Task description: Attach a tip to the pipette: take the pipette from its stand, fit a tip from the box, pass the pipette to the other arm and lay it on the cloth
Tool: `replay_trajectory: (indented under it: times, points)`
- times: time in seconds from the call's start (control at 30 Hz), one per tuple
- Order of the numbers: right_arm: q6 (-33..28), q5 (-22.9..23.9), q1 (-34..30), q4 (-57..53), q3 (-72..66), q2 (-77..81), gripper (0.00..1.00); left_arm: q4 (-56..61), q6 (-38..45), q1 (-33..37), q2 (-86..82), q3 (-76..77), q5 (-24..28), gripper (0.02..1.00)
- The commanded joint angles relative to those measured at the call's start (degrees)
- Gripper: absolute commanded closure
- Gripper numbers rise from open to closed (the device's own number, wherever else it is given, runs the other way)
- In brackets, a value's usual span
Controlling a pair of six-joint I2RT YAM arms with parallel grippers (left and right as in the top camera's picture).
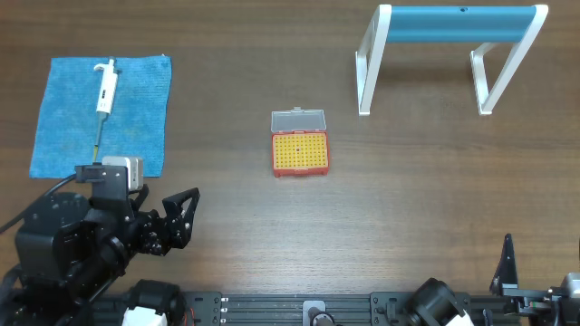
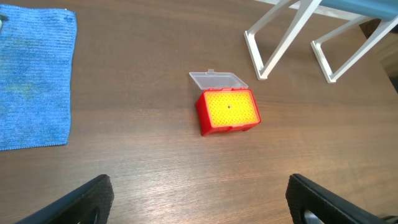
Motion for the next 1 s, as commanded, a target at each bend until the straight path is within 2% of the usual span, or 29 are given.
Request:
replay_trajectory:
  times: [0.03,0.33,0.37,0.4,0.47,0.5,0.6,0.7,0.8,1.0]
  points:
    - [-0.79,-0.11,0.39,0.02,-0.31,0.33,0.082,0.35,-0.74,-0.2,0.11,0.04,0.81,0.119]
    - [-0.79,-0.11,0.39,0.02,-0.31,0.33,0.084,0.17,-0.72,-0.5,-0.61,-2.27,0.74,0.119]
    - [-0.79,-0.11,0.39,0.02,-0.31,0.33,0.082,0.57,-0.55,-0.26,-1.4,-3.63,-2.36,0.023]
    - [-0.79,-0.11,0.39,0.02,-0.31,0.33,0.082,1.29,-0.9,0.04,-2.91,-5.51,-5.33,0.02]
    - [-0.79,-0.11,0.39,0.02,-0.31,0.33,0.082,9.42,-2.03,0.87,-7.98,-12.52,-7.87,0.02]
    - [-0.79,-0.11,0.39,0.02,-0.31,0.33,0.08,17.44,-1.7,1.38,-12.15,-18.1,-8.63,0.02]
    - [-0.79,-0.11,0.39,0.02,-0.31,0.33,0.082,41.33,-1.57,3.17,-23.82,-34.51,-7.02,0.02]
    - [-0.79,-0.11,0.39,0.02,-0.31,0.33,0.082,59.87,-1.57,5.14,-30.73,-47.69,-6.62,0.02]
    - [-0.79,-0.11,0.39,0.02,-0.33,0.33,0.082,68.94,-1.57,5.42,-32.98,-54.97,-8.2,0.02]
    - [-0.79,-0.11,0.39,0.02,-0.31,0.33,0.08,70.75,-1.6,5.44,-35.76,-62.97,-11.43,0.02]
